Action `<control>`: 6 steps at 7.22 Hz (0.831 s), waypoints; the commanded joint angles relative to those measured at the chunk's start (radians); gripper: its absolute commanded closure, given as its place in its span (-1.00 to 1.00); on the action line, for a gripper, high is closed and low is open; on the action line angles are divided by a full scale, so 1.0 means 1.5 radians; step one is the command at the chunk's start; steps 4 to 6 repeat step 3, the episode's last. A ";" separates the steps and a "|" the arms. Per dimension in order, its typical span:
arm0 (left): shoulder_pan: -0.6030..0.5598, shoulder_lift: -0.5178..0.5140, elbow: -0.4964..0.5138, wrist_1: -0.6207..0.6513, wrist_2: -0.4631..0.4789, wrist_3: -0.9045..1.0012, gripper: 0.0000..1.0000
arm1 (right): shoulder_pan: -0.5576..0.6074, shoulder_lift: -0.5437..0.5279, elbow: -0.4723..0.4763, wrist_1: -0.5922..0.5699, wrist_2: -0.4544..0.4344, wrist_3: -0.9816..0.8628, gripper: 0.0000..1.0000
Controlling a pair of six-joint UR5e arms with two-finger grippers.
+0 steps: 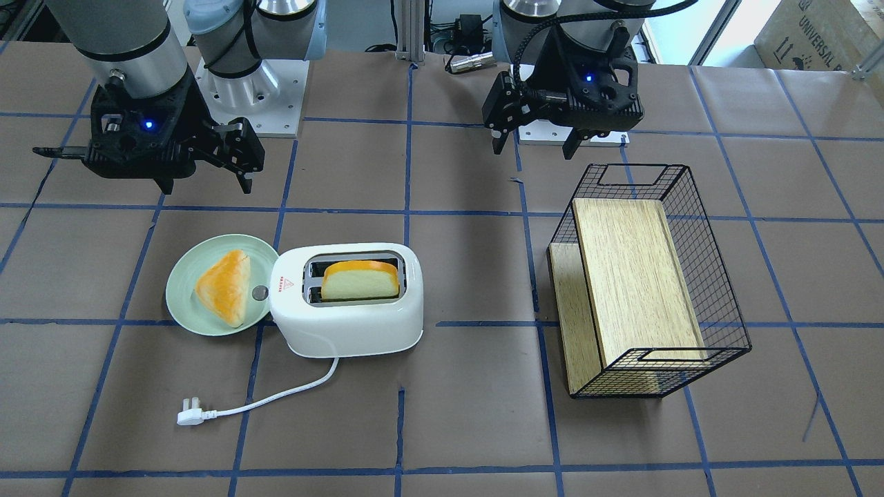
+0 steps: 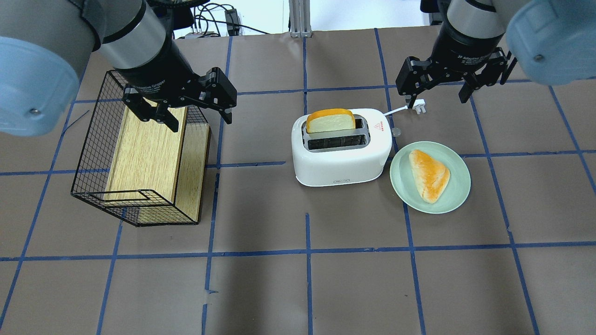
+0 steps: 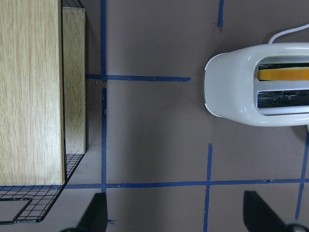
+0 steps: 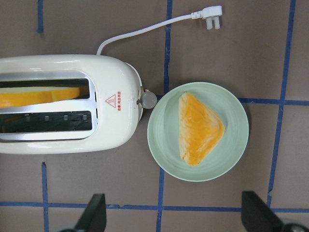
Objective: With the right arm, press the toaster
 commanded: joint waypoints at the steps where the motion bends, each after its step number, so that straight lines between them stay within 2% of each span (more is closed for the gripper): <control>1: 0.000 0.000 0.000 0.000 0.000 0.000 -1.00 | 0.000 0.001 0.001 0.000 0.000 -0.001 -1.00; 6: 0.000 0.000 0.000 0.000 0.000 0.000 -1.00 | 0.000 0.001 0.001 0.000 0.000 -0.001 -1.00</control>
